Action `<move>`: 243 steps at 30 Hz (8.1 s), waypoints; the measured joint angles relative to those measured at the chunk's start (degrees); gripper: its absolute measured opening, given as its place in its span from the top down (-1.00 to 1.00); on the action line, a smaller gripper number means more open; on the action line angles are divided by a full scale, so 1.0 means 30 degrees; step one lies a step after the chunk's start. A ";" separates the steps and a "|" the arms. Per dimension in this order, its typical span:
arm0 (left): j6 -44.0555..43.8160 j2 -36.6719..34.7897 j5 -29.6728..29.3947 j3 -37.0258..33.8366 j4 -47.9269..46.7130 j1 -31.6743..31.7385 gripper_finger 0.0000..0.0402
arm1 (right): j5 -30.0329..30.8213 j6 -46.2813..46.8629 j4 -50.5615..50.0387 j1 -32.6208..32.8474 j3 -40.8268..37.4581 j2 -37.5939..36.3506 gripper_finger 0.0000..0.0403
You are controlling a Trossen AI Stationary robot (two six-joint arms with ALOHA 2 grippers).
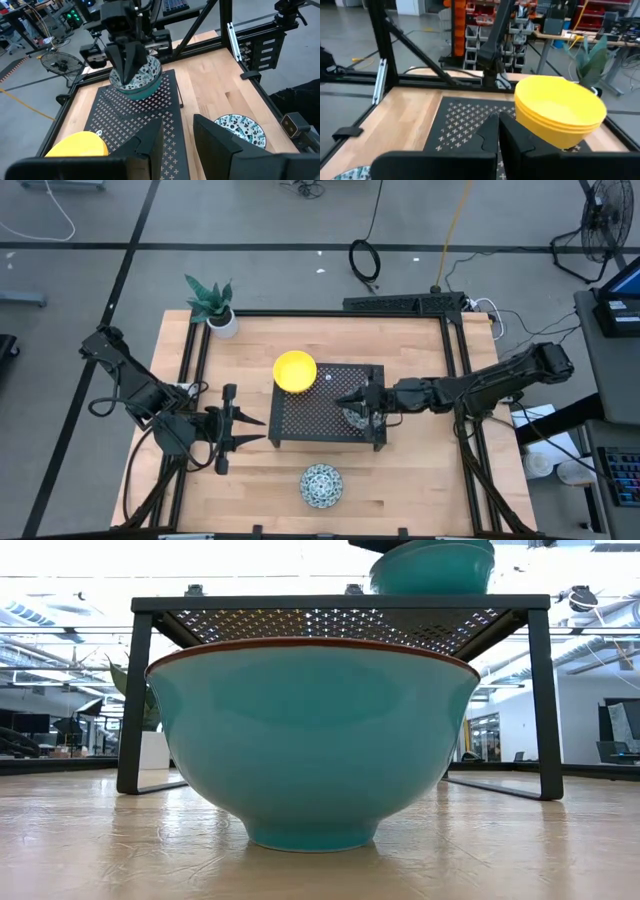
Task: Pick & Place Mini bowls
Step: Stack the left white patterned bowl on top of the white patterned bowl, then stack the white patterned bowl on top of the white patterned bowl on the shelf
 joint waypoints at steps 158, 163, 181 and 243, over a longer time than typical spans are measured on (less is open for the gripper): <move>-2.9449 1.7418 1.0609 0.6421 -0.4468 0.3182 -0.13 | 0.0036 -0.4155 0.8341 0.5666 -1.1183 -1.5062 1.00; -2.9393 1.7418 1.0347 0.6421 -0.4475 0.3182 -0.13 | 0.0036 -0.4155 0.8341 0.5664 -1.1183 -1.5052 1.00; -2.9271 1.7418 1.0316 0.6421 -0.4483 0.3196 -0.13 | 0.0036 -0.4155 0.8348 0.5671 -1.1183 -1.4865 1.00; -2.8302 1.7411 1.0346 0.5525 -0.2967 0.3437 -0.13 | 0.0043 -0.4155 0.8348 0.5667 -1.1183 -1.4858 1.00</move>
